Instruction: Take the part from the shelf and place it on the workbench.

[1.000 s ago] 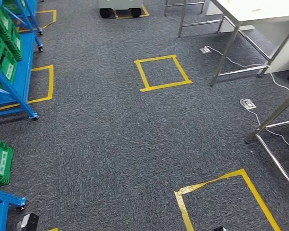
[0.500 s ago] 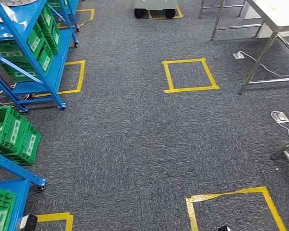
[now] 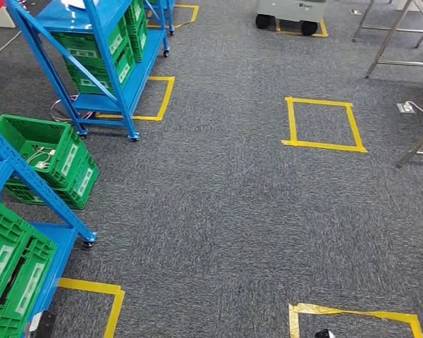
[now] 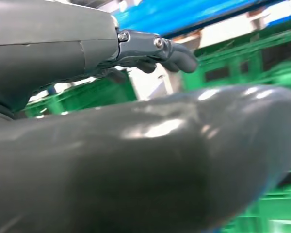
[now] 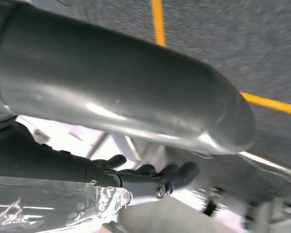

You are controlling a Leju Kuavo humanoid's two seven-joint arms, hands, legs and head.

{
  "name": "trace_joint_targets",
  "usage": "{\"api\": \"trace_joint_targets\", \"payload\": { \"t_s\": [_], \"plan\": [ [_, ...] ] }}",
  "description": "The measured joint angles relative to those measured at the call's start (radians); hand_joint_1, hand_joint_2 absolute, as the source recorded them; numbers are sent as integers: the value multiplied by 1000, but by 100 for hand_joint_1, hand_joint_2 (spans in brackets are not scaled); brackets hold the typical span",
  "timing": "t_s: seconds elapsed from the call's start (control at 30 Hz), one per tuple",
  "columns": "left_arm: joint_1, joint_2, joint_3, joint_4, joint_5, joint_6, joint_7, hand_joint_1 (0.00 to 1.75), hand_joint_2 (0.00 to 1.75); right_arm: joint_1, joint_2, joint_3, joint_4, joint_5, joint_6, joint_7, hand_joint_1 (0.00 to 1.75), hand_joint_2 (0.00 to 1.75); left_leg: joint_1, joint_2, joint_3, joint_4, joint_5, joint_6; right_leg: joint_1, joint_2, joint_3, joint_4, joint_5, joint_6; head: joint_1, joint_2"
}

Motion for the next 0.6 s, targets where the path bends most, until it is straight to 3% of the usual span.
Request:
{"api": "trace_joint_targets", "payload": {
  "t_s": [0.03, 0.1, 0.13, 0.17, 0.23, 0.3, 0.37, 0.43, 0.5, 0.57, 0.6],
  "plan": [
    [-1, 0, 0, 0, 0, 0, -1, 0, 0, 2, 0, -2, 0, 0, 0, 0, 0, 0, 1, -10, -2, 0, 2, 3, -1, 22, -28, 61, -32, 3, 1, 0],
    [-2, 0, 0, 0, 0, 0, -2, 0, 0, 4, 1, -4, 0, 0, 0, -1, 0, 0, 1, -24, -6, 1, 3, 6, -2, 33, -68, 145, -69, 5, 1, 0],
    [-1, 0, 1, 0, 0, 0, -2, 0, 0, 5, 1, -5, 1, 0, 0, -1, 0, 0, 1, -32, -7, 1, 4, 6, -2, 34, -83, 174, -77, 5, 1, 0],
    [-1, 0, 1, 0, 0, 0, -2, 0, 0, 5, 1, -6, 1, 0, 0, -1, 0, 0, 1, -46, -7, 1, 5, 5, -3, 35, -85, 172, -64, 4, 1, 0],
    [-1, 0, 2, 0, 0, 0, -2, 0, 0, 5, 1, -8, 2, 0, 0, 0, 0, 0, 4, -83, -7, 2, 8, 1, -7, 47, -55, 98, -4, 3, 0, 0],
    [-2, 0, 3, 0, 0, 0, -2, 0, 0, 4, 2, -9, 2, 0, 0, 0, 0, 0, 5, -114, -9, 4, 11, -8, -16, 99, 8, -41, 53, 2, 0, 0],
    [-2, 0, 3, 0, 0, 0, -5, 0, 0, 3, 3, -10, 3, 0, 0, 1, 0, 0, 6, -138, -18, 3, 17, -22, -19, 131, 34, -97, 63, -3, 0, 0],
    [0, 0, 6, 1, 1, 0, -7, 0, 0, 1, 4, -11, 4, -1, 0, 3, 0, 0, 11, -154, -25, -2, 23, -36, -16, 110, 37, -101, 68, -17, -1, 0],
    [0, 1, 8, 1, 1, 0, -9, 0, 0, -1, 6, -12, 4, 0, 0, 4, 0, 0, 13, -117, -42, 26, 1, -43, -16, 84, 39, -108, 76, -34, -4, 0],
    [-2, 1, 8, 2, 1, 0, -10, 0, 0, 1, 7, -14, 5, 0, 0, 4, 0, 0, 12, -55, -89, 133, -62, -47, -13, 55, 37, -112, 80, -44, -9, 0],
    [-3, 1, 8, 3, 1, 0, -11, 0, 0, 3, 7, -15, 5, 0, 0, 4, 0, 0, 12, -38, -119, 202, -95, -51, -11, 39, 36, -112, 80, -46, -10, 0]
  ]
}}
